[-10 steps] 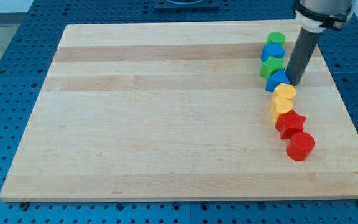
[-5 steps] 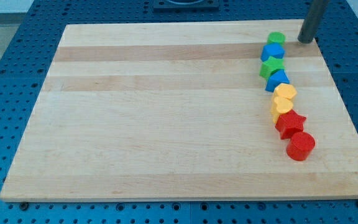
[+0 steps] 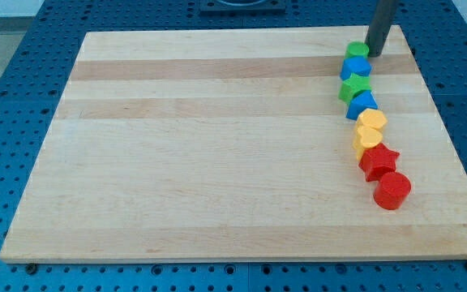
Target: Slightly push the green blocks to the left
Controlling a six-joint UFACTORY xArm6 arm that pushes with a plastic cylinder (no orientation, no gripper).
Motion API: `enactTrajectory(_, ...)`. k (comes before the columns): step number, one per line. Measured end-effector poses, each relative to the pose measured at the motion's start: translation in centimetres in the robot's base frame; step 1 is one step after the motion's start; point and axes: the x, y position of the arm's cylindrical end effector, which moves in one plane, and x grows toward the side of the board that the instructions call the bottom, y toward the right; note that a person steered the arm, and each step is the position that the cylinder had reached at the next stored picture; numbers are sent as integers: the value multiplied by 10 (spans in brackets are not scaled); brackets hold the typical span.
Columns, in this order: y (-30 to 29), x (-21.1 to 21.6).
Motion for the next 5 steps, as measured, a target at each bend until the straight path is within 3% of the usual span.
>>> enactTrajectory(5, -16, -3)
